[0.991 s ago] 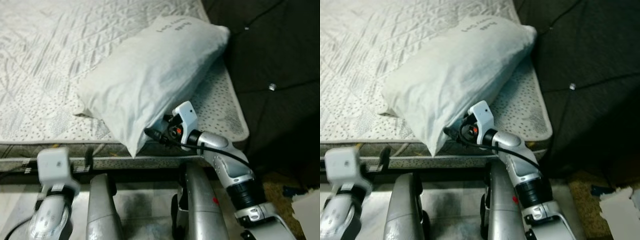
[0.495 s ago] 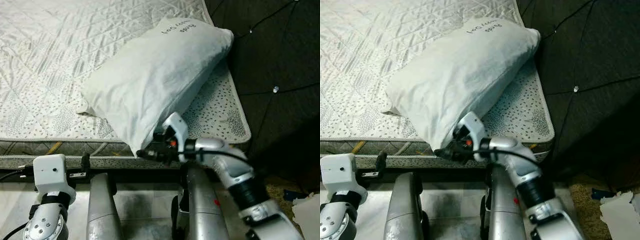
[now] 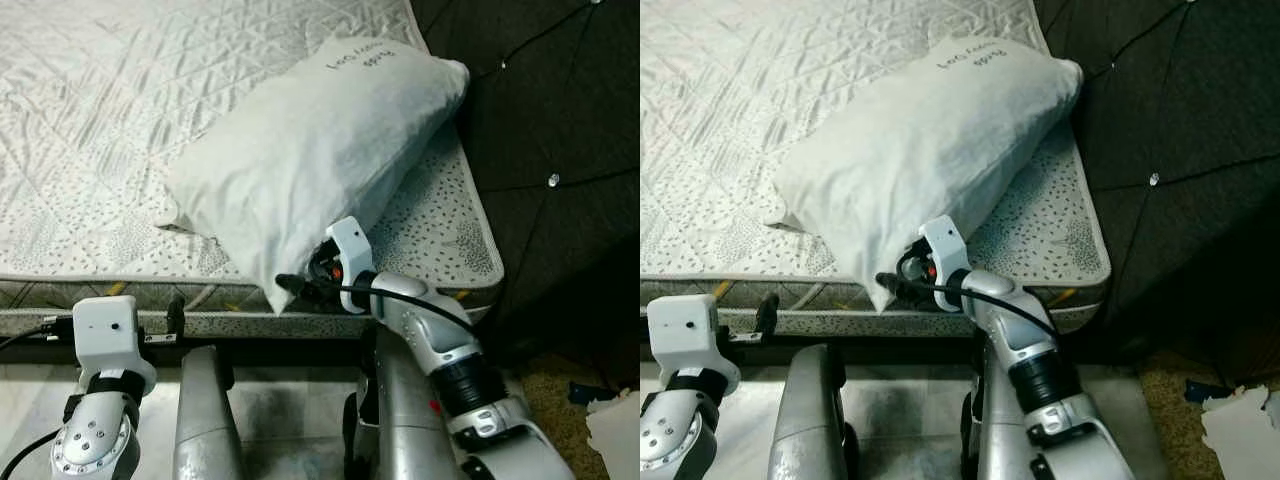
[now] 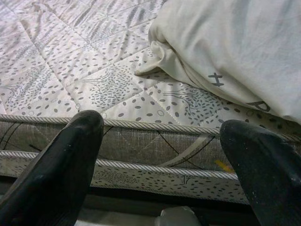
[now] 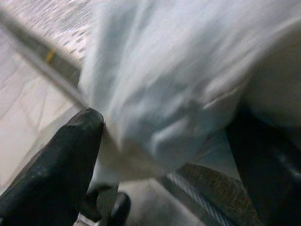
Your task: Clean up the room
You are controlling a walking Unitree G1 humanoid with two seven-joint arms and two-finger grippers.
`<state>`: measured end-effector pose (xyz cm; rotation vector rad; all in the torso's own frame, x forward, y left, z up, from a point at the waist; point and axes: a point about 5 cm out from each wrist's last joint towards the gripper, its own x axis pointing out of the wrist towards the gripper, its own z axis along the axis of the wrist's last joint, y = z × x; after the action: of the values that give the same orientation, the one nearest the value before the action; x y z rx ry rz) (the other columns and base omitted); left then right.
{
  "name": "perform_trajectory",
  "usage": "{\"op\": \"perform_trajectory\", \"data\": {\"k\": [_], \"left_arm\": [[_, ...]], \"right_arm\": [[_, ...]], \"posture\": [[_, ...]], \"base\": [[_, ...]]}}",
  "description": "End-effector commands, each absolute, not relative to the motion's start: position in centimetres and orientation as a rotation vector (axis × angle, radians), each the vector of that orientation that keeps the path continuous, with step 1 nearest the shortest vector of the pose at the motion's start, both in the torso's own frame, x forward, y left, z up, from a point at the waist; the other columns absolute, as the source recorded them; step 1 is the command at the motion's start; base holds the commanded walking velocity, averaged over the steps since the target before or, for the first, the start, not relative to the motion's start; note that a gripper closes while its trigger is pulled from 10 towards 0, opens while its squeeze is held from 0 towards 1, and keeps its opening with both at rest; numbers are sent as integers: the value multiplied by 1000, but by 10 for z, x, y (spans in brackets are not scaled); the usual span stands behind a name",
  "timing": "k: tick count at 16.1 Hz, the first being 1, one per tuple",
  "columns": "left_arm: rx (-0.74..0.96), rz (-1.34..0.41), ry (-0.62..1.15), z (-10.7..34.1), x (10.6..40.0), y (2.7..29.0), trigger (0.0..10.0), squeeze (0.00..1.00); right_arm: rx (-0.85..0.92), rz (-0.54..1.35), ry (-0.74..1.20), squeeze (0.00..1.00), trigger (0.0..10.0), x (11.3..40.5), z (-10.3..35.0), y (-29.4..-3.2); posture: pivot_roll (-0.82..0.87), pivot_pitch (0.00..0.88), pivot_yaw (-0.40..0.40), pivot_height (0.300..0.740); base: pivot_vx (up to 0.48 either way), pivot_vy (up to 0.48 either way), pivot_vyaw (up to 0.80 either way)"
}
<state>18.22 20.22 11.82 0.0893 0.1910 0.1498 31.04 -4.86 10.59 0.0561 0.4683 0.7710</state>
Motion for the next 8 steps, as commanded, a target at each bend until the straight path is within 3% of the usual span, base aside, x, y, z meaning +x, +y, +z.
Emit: {"op": "perform_trajectory", "data": {"k": [1, 4, 7, 8], "left_arm": [[97, 145, 221, 114, 181, 204, 10000, 0], [93, 147, 225, 113, 182, 203, 10000, 0], [90, 156, 230, 112, 183, 204, 10000, 0], [91, 159, 230, 111, 183, 204, 10000, 0]], "right_arm": [[70, 694, 479, 0, 10000, 313, 105, -54], [161, 602, 474, 0, 10000, 317, 108, -48], [237, 378, 475, 0, 10000, 331, 106, -61], [283, 334, 459, 0, 0, 335, 108, -62]], "posture": [[118, 109, -13, 528], [118, 106, -22, 528], [130, 96, -26, 528], [130, 89, -25, 528]], "base": [[0, 0, 0], [0, 0, 0], [0, 0, 0], [0, 0, 0]]}}
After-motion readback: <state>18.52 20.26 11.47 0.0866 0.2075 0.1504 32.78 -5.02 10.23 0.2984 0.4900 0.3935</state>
